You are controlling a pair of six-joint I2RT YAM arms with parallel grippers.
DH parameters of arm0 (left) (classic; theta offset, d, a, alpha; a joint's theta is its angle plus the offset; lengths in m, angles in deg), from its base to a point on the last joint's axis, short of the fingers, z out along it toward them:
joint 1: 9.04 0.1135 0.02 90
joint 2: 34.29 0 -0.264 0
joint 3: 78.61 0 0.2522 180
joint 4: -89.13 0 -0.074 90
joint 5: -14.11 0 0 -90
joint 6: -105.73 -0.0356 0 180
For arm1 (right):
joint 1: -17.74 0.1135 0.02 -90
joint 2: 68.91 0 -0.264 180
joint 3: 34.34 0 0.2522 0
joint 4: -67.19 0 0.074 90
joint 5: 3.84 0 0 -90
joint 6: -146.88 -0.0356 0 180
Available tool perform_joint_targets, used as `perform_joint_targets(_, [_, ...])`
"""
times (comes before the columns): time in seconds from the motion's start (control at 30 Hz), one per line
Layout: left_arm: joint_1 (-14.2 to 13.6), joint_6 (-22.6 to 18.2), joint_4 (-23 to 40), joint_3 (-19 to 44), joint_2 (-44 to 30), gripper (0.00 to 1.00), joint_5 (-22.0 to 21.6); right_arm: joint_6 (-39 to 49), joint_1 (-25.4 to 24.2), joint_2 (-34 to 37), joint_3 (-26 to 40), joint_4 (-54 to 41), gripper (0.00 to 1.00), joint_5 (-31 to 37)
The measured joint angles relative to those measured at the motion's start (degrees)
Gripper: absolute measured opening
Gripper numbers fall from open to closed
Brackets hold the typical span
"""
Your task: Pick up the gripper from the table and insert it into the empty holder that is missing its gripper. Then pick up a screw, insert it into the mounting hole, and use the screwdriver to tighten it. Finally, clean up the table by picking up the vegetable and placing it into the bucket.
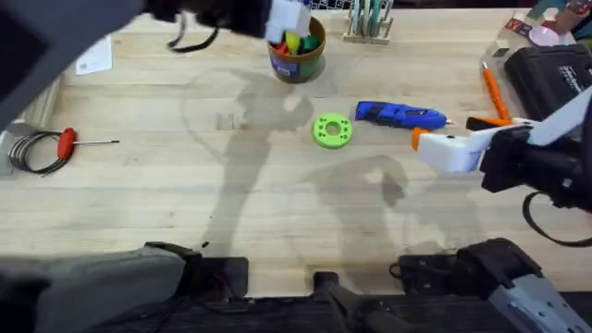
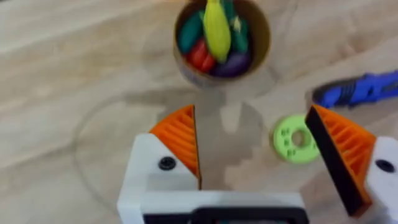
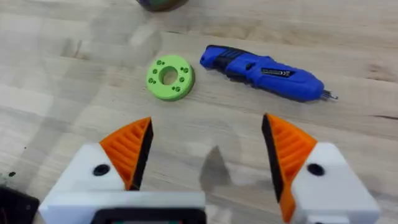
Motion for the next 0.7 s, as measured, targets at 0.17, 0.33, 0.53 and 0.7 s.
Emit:
perform_joint_targets(0.17, [0.0, -1.4, 14.3, 0.0, 6.4, 0.985, -3.0, 0.0, 0.0, 0.0, 0.0, 0.0, 0.991, 0.0])
perform_joint_targets(0.33, [0.0, -1.6, 18.4, -5.9, 14.1, 0.985, -4.1, 0.0, 0.0, 0.0, 0.0, 0.0, 0.992, 0.0])
perform_joint_targets(0.53, [0.0, -0.3, 19.4, -18.4, 25.3, 0.985, -4.3, 0.0, 0.0, 0.0, 0.0, 0.0, 0.991, 0.0])
perform_joint_targets(0.7, [0.0, 0.3, 20.4, -22.9, 30.0, 0.985, -4.3, 0.0, 0.0, 0.0, 0.0, 0.0, 0.991, 0.0])
